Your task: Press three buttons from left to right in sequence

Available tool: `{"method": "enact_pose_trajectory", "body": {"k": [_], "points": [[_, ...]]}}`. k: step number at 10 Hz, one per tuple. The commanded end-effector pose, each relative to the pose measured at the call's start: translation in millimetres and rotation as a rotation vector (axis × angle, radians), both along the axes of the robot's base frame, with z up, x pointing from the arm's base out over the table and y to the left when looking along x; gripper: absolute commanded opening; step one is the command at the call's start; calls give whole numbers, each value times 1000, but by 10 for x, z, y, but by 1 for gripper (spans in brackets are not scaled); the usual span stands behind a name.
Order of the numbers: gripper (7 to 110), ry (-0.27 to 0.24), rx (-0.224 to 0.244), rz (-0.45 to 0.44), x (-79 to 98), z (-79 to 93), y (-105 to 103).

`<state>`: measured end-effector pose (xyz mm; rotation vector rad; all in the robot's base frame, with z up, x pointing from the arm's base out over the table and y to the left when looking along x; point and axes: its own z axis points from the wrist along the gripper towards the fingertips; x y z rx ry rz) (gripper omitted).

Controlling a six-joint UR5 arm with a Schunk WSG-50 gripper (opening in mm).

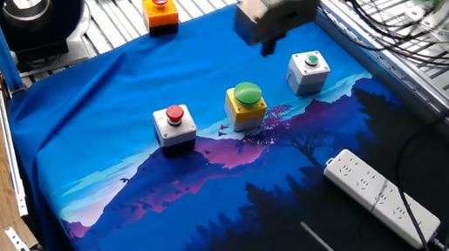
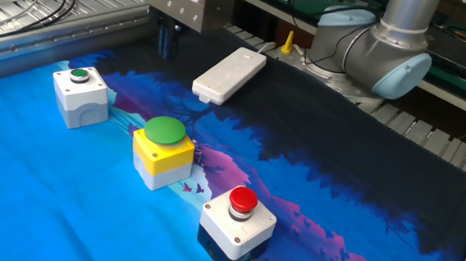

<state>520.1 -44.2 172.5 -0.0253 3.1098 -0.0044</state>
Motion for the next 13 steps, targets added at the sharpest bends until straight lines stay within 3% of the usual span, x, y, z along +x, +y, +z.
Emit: {"method": "enact_pose_trajectory", "body": {"k": [1, 7, 13], "points": [[7, -50, -8, 65, -109, -124, -215], [7, -17, -28, 57, -137, -93, -231], [7, -6, 4, 32, -162, -93, -150]]}}
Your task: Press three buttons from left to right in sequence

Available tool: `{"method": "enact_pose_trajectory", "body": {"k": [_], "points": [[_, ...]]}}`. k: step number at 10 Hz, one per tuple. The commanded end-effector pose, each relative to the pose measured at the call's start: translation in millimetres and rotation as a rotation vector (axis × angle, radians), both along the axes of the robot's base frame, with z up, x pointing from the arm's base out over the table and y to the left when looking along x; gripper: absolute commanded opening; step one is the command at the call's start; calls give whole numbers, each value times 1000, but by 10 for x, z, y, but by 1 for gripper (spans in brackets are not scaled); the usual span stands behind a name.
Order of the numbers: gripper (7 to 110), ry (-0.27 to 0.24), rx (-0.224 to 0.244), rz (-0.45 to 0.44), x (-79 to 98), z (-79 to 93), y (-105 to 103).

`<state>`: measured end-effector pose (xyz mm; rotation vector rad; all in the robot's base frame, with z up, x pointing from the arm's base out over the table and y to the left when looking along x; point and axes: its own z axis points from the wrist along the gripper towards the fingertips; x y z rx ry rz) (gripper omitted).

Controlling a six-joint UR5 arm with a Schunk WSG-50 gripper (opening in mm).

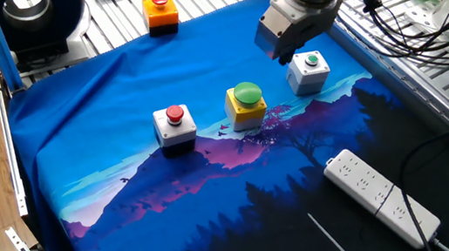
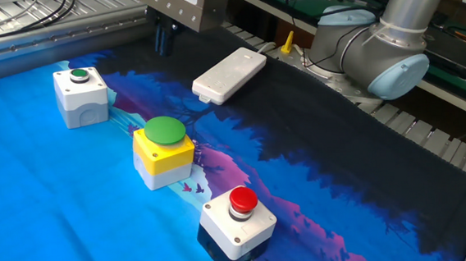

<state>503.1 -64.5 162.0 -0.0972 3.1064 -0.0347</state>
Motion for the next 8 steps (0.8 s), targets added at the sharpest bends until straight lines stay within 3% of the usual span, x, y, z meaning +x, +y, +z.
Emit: {"method": "enact_pose_trajectory", "body": {"k": [1, 3, 4, 6, 8], "points": [[7, -25, 115, -45, 67, 25, 275], [7, 68, 125, -167, -153, 25, 306], [7, 81, 113, -228, -182, 23, 279], [7, 21, 214, -292, 7, 54, 503], [7, -32, 209, -377, 151, 56, 459]]}}
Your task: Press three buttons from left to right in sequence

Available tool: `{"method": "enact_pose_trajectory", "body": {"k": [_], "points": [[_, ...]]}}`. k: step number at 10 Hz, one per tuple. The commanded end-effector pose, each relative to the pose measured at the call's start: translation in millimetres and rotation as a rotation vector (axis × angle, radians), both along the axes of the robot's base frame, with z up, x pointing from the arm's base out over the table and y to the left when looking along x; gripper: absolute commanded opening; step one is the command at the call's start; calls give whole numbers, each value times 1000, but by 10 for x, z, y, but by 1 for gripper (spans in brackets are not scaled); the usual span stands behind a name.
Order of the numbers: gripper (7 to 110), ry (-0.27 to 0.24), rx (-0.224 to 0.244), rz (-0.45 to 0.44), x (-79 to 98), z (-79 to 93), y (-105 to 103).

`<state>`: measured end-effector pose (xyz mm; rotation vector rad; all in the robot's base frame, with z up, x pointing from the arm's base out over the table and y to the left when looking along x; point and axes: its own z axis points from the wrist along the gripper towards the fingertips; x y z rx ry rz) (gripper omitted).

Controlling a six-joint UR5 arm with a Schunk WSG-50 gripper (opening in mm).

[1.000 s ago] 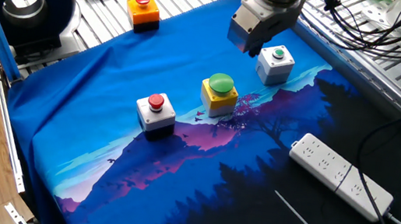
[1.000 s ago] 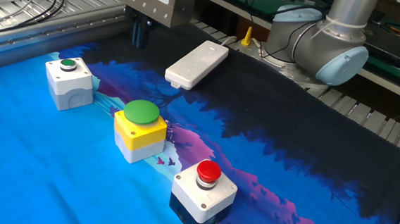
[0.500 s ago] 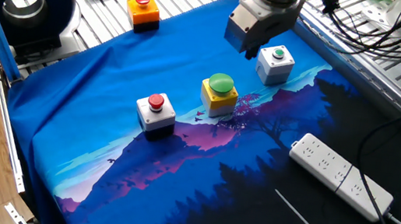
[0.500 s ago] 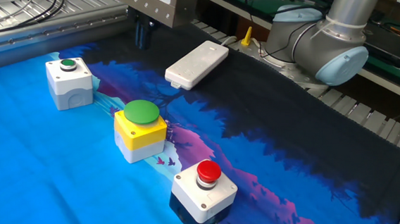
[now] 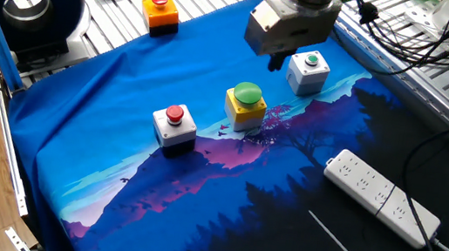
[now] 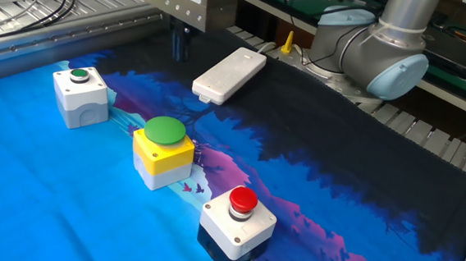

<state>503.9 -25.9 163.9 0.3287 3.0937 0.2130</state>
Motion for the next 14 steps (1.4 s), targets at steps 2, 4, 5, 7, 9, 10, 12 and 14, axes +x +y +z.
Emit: {"method": "enact_pose_trajectory", "body": {"k": [2, 4, 5, 7, 9, 10, 12, 14], "points": [[7, -15, -54, -80, 92, 34, -214], [7, 29, -33, -95, 112, 129, -461], [7, 51, -19, -88, 123, 180, -597], [7, 59, 45, -67, 219, 187, -788], [7, 60, 26, -50, 244, 73, -1019], [7, 55, 27, -43, 246, 19, -1098], [7, 45, -13, -11, 240, -91, -1290], [7, 53, -79, 6, 223, -168, -1465]]}}
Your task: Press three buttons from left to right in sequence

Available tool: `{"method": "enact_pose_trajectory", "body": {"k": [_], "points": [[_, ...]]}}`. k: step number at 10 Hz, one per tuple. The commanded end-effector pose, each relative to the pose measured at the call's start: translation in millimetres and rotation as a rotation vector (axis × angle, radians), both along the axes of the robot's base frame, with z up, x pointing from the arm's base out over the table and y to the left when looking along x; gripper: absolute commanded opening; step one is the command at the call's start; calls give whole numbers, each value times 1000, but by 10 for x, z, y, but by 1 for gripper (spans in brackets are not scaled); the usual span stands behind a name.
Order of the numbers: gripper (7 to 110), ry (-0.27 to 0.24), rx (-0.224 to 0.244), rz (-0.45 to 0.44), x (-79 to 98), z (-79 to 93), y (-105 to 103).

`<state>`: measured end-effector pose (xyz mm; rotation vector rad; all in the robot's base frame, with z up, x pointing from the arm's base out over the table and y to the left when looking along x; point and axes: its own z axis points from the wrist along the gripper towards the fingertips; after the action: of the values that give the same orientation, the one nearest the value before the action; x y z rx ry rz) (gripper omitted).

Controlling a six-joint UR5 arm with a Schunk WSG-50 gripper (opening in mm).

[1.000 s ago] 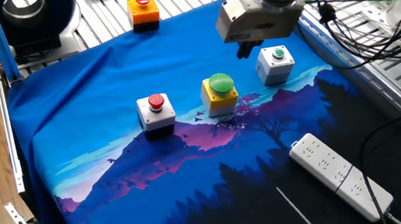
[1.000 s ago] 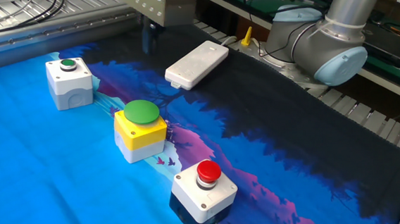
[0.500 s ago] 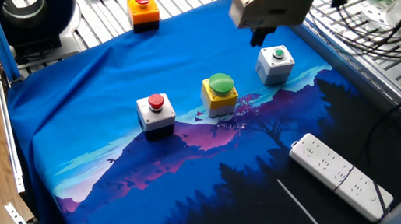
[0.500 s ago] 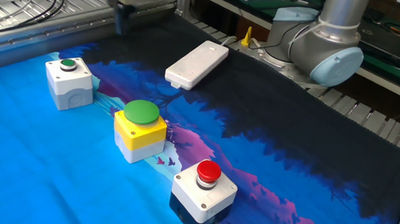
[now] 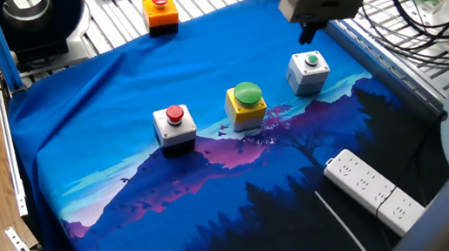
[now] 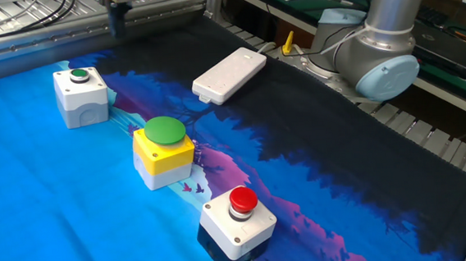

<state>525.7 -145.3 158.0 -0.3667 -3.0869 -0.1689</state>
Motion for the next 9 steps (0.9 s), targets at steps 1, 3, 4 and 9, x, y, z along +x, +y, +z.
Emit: {"method": "enact_pose_trajectory", "body": {"k": [1, 3, 4, 9], "points": [[7, -6, -61, 21, 14, -135, -282], [7, -34, -96, 31, 32, -304, -418], [7, -54, -109, 38, 25, -408, -464], [7, -76, -158, 71, 14, -544, -614]]}}
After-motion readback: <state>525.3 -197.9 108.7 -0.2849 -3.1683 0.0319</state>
